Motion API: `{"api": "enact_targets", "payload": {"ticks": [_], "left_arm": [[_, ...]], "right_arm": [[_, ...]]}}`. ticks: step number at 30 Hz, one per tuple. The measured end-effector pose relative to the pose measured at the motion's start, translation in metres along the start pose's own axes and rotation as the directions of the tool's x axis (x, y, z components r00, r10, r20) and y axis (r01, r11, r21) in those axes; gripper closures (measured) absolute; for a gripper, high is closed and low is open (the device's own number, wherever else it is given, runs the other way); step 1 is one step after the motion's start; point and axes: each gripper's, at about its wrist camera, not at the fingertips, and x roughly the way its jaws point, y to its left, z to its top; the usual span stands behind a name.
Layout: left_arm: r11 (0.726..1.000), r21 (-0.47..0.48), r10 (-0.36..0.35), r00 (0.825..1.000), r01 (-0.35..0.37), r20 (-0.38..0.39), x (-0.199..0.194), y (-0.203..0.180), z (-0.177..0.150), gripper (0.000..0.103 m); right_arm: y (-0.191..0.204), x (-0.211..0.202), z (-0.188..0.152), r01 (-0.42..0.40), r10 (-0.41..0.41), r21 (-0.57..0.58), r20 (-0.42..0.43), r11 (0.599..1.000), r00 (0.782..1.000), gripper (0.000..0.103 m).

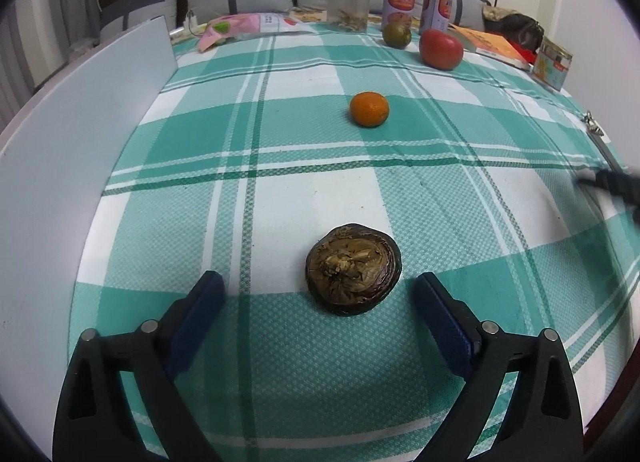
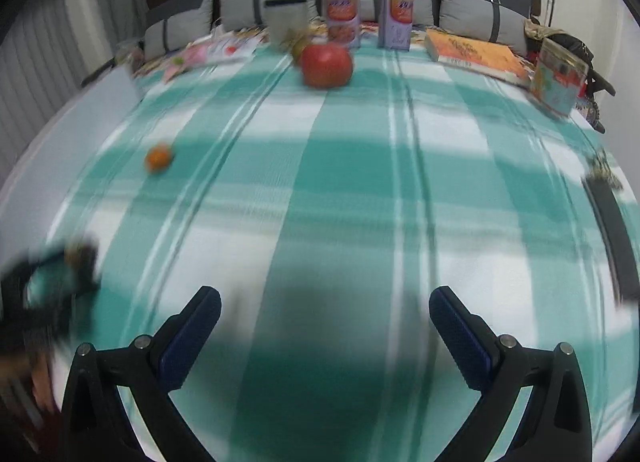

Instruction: Organize fruits

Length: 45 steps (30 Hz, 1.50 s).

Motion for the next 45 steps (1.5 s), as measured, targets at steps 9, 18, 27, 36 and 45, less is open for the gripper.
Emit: {"api": "enact_targets", "payload": {"ticks": [9, 18, 27, 36, 45], "left_arm": [[1.0, 0.001, 0.002, 1.0, -0.002, -0.001, 0.0, 0.0, 0.0, 0.005], [1.0, 0.002, 0.001, 1.0, -0.001, -0.001, 0.0, 0.0, 0.0, 0.005], [1.0, 0.002, 0.001, 1.0, -0.001, -0.001, 0.0, 0.0, 0.0, 0.005], [1.0, 0.003, 0.001, 1.0, -0.001, -0.001, 0.001, 0.0, 0.0, 0.005], [1.0, 0.003, 0.002, 1.0, -0.002, -0.001, 0.001, 0.0, 0.0, 0.005]], "right_arm": [[-0.002, 0.083, 0.155, -0.062, 0.061, 0.095, 0.015, 0.994, 0.998, 0.0], [0.002, 0.146, 0.213, -0.028, 0.036, 0.151, -0.047, 0.988, 0.998, 0.011], [-0.013, 0.138, 0.199, -0.06, 0.073, 0.151, -0.081, 0.987, 0.994, 0.034], [0.003, 0.047, 0.106, -0.173, 0.165, -0.033, -0.164, 0.984, 0.972, 0.034], [0.045, -0.008, -0.018, -0.113, 0.085, -0.157, -0.175, 0.981, 0.981, 0.033]]}}
